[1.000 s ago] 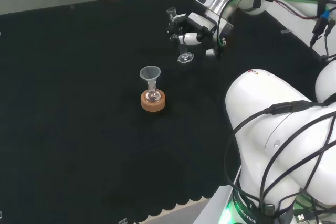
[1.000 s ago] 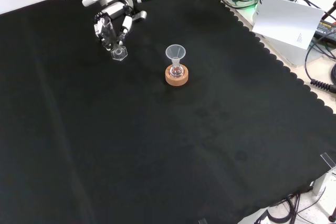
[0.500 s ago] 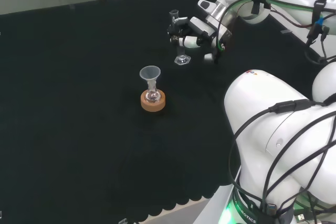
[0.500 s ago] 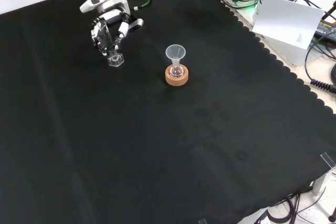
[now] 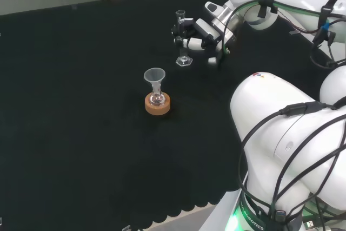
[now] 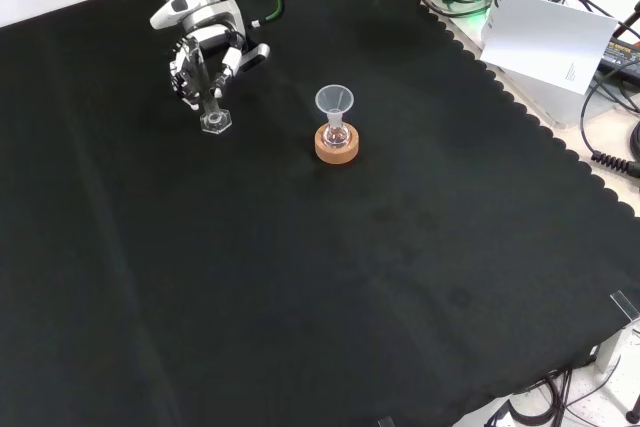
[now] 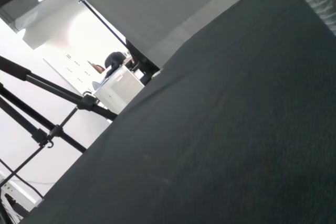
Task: Put the graduated cylinder back on the table.
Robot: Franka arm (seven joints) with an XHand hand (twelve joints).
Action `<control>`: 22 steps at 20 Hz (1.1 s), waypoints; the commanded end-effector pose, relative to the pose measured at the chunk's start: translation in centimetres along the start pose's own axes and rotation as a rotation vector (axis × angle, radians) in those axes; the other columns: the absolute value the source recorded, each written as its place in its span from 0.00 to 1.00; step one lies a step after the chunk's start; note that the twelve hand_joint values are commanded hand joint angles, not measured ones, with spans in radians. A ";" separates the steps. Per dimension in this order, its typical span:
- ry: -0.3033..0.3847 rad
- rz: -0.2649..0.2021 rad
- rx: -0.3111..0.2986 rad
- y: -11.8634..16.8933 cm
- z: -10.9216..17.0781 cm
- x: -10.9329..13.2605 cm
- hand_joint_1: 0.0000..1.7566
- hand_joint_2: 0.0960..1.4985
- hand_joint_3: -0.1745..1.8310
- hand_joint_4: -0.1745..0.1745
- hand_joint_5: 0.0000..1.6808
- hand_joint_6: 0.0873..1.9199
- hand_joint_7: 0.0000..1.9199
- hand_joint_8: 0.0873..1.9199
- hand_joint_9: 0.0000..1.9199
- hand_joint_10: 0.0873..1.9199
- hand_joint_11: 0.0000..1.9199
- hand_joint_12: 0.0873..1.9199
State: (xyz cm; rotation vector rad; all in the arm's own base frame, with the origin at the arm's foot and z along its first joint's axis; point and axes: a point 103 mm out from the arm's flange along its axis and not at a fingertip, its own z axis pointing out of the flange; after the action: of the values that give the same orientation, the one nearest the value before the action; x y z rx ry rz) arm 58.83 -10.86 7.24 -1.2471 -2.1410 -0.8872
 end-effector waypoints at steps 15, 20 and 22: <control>0.019 0.043 0.108 -0.8 0.6 -0.5 0.59 0.70 0.01 0.40 0.33 0.29 0.30 0.28 0.56 0.00 0.38 0.55; 0.029 0.076 0.111 -1.1 -0.1 -0.7 0.54 0.66 0.00 0.40 0.25 0.18 0.25 0.27 0.50 0.00 0.28 0.63; 0.037 0.084 0.106 -1.2 -0.4 -0.7 0.52 0.65 0.00 0.39 0.24 0.15 0.24 0.27 0.48 0.00 0.27 0.64</control>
State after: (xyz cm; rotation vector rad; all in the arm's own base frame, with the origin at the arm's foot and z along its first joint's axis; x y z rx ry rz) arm 58.29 -11.62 6.44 -1.2344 -2.0907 -0.7519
